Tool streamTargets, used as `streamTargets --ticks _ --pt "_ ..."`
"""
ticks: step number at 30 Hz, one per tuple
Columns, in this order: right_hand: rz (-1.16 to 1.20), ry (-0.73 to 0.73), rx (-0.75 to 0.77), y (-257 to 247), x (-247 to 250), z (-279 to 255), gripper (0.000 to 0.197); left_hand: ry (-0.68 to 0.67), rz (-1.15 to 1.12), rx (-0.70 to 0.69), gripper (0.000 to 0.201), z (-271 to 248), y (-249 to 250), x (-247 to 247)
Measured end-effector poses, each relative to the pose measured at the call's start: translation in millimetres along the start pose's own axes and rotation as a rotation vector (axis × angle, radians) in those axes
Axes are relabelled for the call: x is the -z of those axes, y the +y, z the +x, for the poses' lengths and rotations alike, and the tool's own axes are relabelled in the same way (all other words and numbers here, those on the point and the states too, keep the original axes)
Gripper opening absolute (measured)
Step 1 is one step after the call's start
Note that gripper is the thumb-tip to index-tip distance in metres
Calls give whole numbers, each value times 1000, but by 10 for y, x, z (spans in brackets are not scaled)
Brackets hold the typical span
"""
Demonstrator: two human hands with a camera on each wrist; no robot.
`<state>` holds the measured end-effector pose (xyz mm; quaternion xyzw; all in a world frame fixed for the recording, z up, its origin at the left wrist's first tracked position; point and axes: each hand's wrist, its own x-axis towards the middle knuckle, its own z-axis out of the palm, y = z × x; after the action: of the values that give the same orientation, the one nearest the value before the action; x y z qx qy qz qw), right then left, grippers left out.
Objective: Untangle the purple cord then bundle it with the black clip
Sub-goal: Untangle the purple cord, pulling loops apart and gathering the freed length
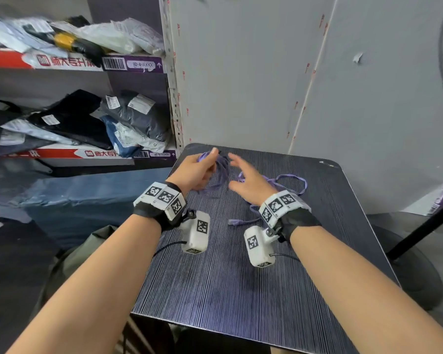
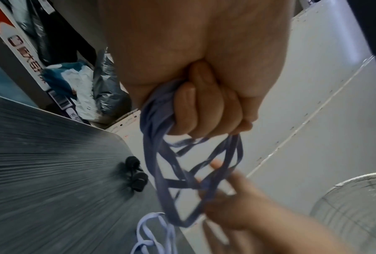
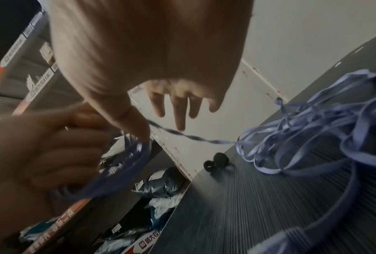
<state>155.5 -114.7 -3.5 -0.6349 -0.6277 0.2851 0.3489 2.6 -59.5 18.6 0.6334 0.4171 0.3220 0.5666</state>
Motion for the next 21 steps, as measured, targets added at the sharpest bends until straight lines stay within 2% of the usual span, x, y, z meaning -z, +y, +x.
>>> streamTargets --ticks 1,3,4,6,9,11,12,14,17,19,21 --pt "20 -48 -24 -14 -31 -13 55 -42 -17 -13 47 -26 35 -29" --pt "21 -67 -75 -7 -72 -41 27 -81 -37 -31 51 -58 62 -33" --pt "13 -58 -84 21 -82 -49 21 -86 -70 -33 52 -74 67 -11" --pt "10 -14 -72 86 -86 -65 23 -85 -160 -33 52 -89 61 59" --pt "121 192 -38 105 12 -57 21 -99 -244 -11 52 -123 63 120" --pt "358 381 -27 42 134 -38 22 -100 -240 5 52 -148 42 115" --pt "485 410 -13 1 192 -17 24 -96 -230 14 53 -156 33 100" --pt "593 332 34 -104 251 5 25 -100 -218 27 56 -146 27 48" --pt "523 85 73 -201 203 0 18 -140 -255 47 61 -134 85 -59" --pt "530 -75 82 -155 146 -14 35 -166 -281 53 61 -142 133 -122" --pt "562 -146 53 -106 108 -50 42 -187 -290 58 63 -146 160 -163"
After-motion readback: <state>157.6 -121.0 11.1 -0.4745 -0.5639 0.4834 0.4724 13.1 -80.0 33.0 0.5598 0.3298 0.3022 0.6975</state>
